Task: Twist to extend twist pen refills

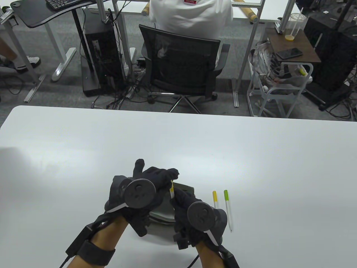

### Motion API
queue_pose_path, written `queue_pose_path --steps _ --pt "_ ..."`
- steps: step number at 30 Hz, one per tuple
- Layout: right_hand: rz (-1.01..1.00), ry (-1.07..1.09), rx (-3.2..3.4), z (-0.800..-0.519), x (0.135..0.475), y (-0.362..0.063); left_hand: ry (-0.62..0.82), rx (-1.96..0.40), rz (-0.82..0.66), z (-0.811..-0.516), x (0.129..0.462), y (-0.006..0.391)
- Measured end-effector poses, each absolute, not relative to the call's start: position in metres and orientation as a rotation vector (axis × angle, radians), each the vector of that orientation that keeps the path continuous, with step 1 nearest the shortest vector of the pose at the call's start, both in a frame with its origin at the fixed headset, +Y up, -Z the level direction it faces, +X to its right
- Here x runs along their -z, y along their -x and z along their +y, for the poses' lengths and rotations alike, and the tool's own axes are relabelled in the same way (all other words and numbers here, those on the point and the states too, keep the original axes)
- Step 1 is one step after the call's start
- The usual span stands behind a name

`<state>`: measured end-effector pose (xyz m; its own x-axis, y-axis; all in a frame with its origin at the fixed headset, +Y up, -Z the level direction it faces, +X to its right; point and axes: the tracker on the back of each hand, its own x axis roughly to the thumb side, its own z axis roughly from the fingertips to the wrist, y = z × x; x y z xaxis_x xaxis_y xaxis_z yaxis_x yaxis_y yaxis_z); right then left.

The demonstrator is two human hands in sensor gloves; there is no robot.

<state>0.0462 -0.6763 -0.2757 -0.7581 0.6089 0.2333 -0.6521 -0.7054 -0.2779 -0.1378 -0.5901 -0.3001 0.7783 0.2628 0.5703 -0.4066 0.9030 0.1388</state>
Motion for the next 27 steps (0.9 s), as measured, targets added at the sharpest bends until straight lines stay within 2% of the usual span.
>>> queue_pose_path --steps 5,9,11,15,17,18,21,25,27 --pt "-0.452 -0.120 -2.369 -0.674 0.277 -0.053 -0.295 -0.192 -0.412 -0.610 0.298 0.182" --pt "-0.469 -0.098 -2.346 -0.670 0.278 -0.058 -0.228 0.098 -0.221 -0.651 0.299 0.232" --pt "-0.478 -0.085 -2.346 -0.666 0.277 -0.060 -0.207 0.140 -0.167 -0.669 0.298 0.252" --pt "-0.517 -0.004 -2.354 -0.657 0.281 -0.078 -0.161 0.080 -0.073 -0.705 0.295 0.284" --pt "-0.499 0.077 -2.376 -0.654 0.287 -0.096 -0.162 0.013 -0.081 -0.716 0.293 0.293" --pt "-0.489 0.123 -2.390 -0.653 0.291 -0.107 -0.117 -0.018 -0.081 -0.718 0.294 0.297" --pt "-0.473 0.295 -2.500 -0.657 0.299 -0.141 -0.146 -0.009 -0.057 -0.716 0.293 0.306" --pt "-0.301 0.607 -2.760 -0.683 0.310 -0.192 -0.145 -0.096 -0.036 -0.714 0.294 0.311" --pt "-0.249 0.668 -2.820 -0.701 0.313 -0.204 -0.149 -0.100 -0.034 -0.714 0.294 0.310"
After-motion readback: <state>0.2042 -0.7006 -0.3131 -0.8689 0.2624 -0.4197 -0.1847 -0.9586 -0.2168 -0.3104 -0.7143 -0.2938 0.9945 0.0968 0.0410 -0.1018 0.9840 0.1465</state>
